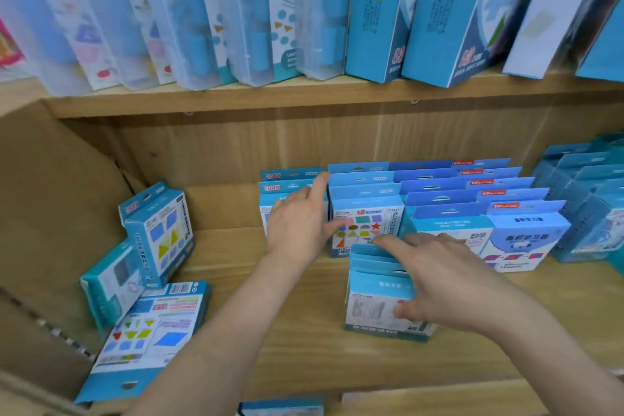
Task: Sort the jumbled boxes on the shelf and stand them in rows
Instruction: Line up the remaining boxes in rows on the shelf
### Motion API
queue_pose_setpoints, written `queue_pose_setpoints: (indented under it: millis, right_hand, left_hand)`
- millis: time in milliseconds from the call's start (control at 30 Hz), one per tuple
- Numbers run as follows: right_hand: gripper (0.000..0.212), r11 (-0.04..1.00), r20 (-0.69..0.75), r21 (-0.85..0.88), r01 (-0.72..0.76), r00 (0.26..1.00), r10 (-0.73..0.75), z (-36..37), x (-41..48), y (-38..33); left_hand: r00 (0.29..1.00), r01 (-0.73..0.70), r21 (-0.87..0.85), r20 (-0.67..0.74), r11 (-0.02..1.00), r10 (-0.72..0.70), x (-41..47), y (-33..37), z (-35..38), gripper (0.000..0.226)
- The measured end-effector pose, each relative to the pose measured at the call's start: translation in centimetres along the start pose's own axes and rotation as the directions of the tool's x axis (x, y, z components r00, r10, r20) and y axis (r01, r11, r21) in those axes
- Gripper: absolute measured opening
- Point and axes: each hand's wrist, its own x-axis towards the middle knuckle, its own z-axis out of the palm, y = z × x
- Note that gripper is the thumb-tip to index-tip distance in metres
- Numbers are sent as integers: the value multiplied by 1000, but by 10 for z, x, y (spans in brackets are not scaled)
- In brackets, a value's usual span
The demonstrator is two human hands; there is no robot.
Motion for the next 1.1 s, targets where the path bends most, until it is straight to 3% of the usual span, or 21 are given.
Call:
queue_pose_setpoints:
  millis: [100, 200, 333, 433, 667, 767, 900, 1100]
  right_hand:
    - [86, 995, -12, 91, 33, 999, -32, -8, 10, -12]
    - [88, 974, -48, 198, 110, 994, -103, -21, 27, -34]
    - [88, 946, -114, 256, 197, 978, -173, -39, 59, -73]
    - [87, 924, -183, 298, 238, 965, -189, -43, 85, -99]
    - [89, 925, -242, 265, 273, 947, -210, -44, 137, -136]
    - [89, 934, -242, 246, 259, 949, -200, -38, 155, -142]
    - [87, 941, -232, 250, 229, 957, -172, -30, 176, -148]
    - [91, 954, -199, 142, 265, 951, -235, -25, 209, -161]
  left_hand:
    - [988, 32, 128, -153, 991, -12, -18, -42, -33, 54]
    - [951, 198, 298, -288, 934, -110, -36, -105, -59, 47]
    - [940, 341, 414, -151, 844, -306, -55, -160, -75, 57]
    - [899, 424, 373, -61, 825, -434, -63, -176, -72, 61]
    - [851, 524, 76, -17, 848, -524, -52, -177, -80, 67]
    - [854, 469, -103, -202, 877, -480, -57, -171, -90, 54]
    - [785, 302, -221, -494, 927, -373, -70, -149, -117, 44]
    - [797, 170, -246, -536, 954, -280, -112, -139, -130, 56]
